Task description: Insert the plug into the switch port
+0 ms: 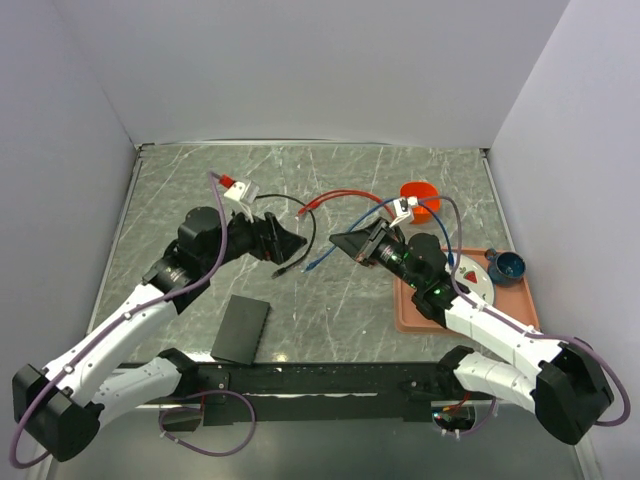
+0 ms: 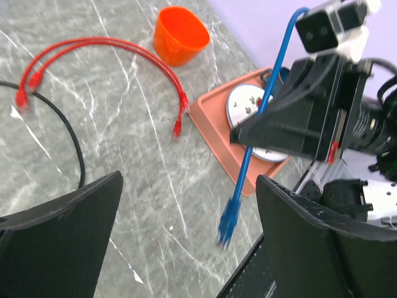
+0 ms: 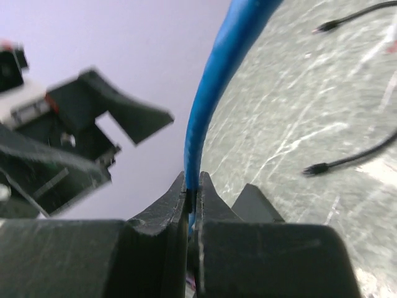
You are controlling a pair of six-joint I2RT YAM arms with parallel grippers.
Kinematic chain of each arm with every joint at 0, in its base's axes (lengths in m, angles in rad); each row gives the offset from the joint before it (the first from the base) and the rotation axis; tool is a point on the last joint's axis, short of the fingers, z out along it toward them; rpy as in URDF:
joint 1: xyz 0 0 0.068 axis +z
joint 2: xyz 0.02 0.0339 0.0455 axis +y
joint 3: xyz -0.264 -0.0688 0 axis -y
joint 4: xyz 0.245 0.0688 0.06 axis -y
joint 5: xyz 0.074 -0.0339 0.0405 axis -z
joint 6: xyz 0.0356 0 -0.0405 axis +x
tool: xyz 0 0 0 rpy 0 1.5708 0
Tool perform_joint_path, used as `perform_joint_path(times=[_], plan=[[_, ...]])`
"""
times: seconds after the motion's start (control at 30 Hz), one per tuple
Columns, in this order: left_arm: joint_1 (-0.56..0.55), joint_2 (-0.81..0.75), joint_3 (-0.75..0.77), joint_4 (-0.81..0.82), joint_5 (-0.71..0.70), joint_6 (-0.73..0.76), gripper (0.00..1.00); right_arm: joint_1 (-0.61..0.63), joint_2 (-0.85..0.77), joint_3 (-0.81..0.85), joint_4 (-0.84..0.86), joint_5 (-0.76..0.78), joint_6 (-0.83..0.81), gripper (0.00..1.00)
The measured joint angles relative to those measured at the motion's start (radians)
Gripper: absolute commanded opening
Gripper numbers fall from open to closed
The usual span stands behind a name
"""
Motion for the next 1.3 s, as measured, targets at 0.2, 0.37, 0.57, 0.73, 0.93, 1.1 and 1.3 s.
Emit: perform_joint_path(times=[0.2,0.37,0.57,0.73,0.93,1.1,1.3], plan=[[-0.029,-0.028,-0.076,0.034,0.030,0.003,0.82,-0.019,-0.029,0.000,-0.108,0.041,0.040,0.00],[-0.101,-0.029,-0.077,0.053,0.039,0.028,0.80,-0.031,-0.031,-0.006,-0.129,0.045,0.073,0.00],[-0.171,-0.011,-0.077,0.055,0.031,0.058,0.76,-0.048,-0.041,-0.024,-0.128,0.032,0.104,0.00],[-0.220,0.010,-0.077,0.048,-0.018,0.085,0.65,-0.078,-0.057,-0.042,-0.127,0.014,0.133,0.00],[-0.285,0.039,-0.077,0.047,-0.105,0.105,0.65,-0.114,-0.060,-0.049,-0.121,-0.020,0.167,0.00],[-0.329,0.093,-0.077,0.048,-0.174,0.120,0.55,-0.130,-0.061,-0.064,-0.114,-0.048,0.187,0.00],[-0.356,0.163,-0.076,0.041,-0.225,0.132,0.33,-0.150,-0.071,-0.079,-0.106,-0.070,0.205,0.00]])
